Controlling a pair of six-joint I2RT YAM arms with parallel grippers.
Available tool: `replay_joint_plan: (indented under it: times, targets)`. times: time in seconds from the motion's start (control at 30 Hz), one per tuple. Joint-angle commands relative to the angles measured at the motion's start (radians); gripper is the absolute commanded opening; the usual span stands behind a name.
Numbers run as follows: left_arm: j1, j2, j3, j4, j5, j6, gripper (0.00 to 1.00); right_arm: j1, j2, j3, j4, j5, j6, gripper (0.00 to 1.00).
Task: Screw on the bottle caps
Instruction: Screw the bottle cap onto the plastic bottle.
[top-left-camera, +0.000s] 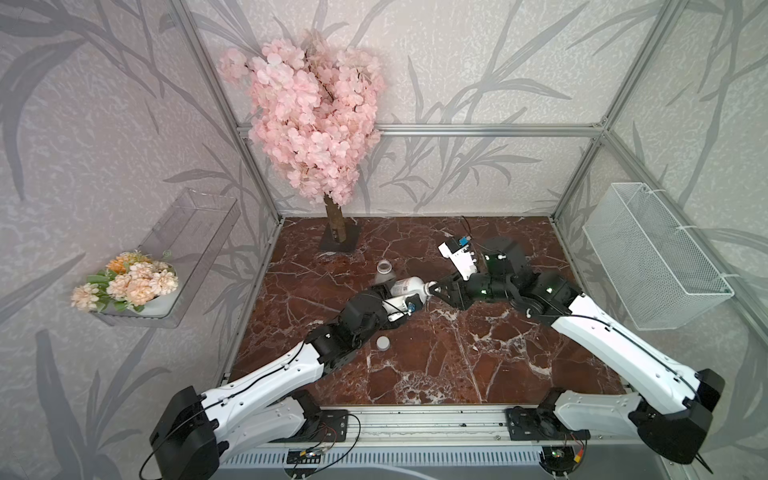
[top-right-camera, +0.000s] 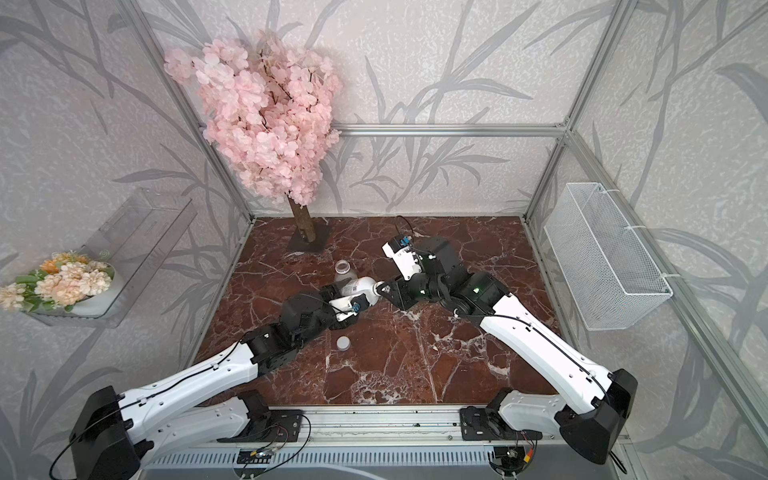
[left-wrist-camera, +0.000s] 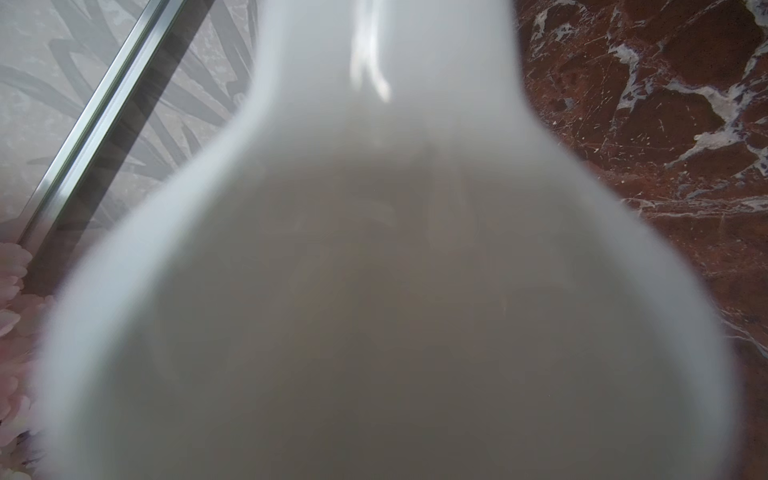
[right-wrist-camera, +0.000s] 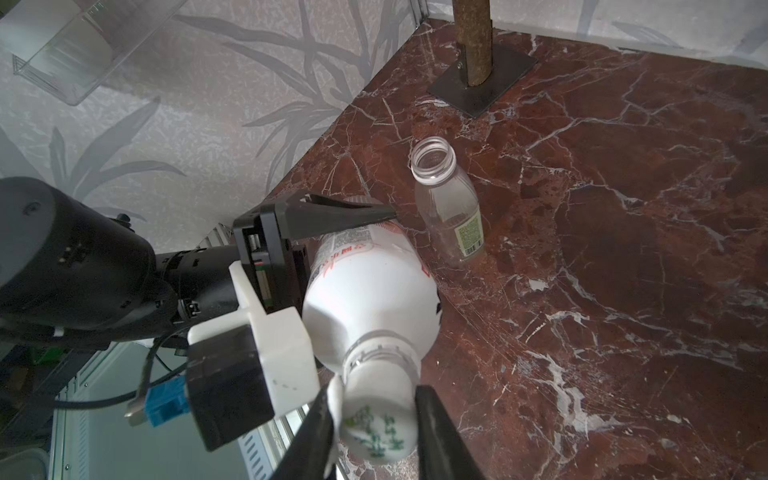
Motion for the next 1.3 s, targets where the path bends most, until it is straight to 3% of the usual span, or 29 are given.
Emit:
replay_joint_plan:
  times: [0.0, 0.5, 0.73, 1.27]
  targets:
    - [-0.014, -0.004, 0.072, 0.119, 0.060, -0.006, 0.73, 0.011, 0.019, -0.034, 0.025, -0.005, 0.040, 0.31]
    - [-0.014, -0.029, 0.099, 0.183, 0.069, -0.029, 0.73, -0.031, 0.019, -0.108, 0.080, -0.156, 0.095, 0.31]
    - [-0.014, -0.027, 0.119, 0.202, 0.066, -0.011, 0.73, -0.025, 0.035, -0.133, 0.169, -0.191, 0.195, 0.30]
    - [-0.014, -0.015, 0.139, 0.247, 0.078, -0.006, 0.73, 0.029, 0.054, -0.220, 0.353, -0.131, 0.365, 0.30]
